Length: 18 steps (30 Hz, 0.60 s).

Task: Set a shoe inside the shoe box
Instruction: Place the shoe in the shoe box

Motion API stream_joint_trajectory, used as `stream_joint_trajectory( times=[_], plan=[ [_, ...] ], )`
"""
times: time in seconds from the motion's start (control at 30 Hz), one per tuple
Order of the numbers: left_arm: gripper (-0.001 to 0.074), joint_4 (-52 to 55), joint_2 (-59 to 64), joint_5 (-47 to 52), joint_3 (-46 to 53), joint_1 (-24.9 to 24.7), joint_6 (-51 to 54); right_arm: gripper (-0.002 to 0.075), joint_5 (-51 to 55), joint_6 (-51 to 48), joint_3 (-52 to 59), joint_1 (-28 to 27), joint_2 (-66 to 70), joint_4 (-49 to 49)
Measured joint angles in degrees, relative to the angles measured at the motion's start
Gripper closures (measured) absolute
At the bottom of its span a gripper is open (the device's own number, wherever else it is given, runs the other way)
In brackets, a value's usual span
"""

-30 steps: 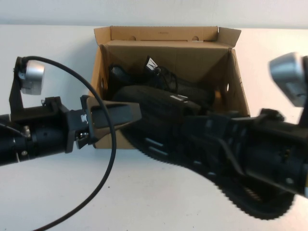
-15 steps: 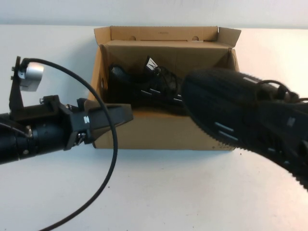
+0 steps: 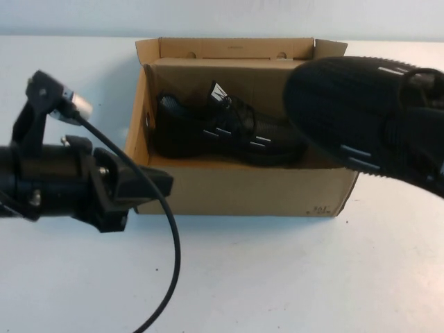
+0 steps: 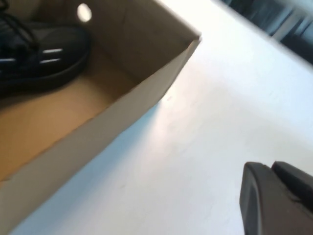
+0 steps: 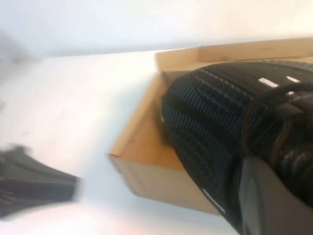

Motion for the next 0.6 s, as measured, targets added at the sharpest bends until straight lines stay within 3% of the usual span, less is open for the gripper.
stream_joint_trajectory(
  times=[0.23, 0.47, 0.6],
  plan=[
    [0.0736, 26.16, -3.15, -1.35, -9.64, 0.0, -13.01, 0.0728, 8.61, -12.88, -2.02, 0.0, 2.28, 5.69],
    [0.0736, 31.76, -4.57, -2.54, -10.69, 0.0, -16.75, 0.0728, 2.66, -16.15, -2.84, -0.87, 7.64, 9.23],
    [0.0736, 32.95, -5.71, -2.43, -10.69, 0.0, -17.18, 0.0728, -1.23, -19.95, -6.03, -6.09, 12.99, 13.46]
  ],
)
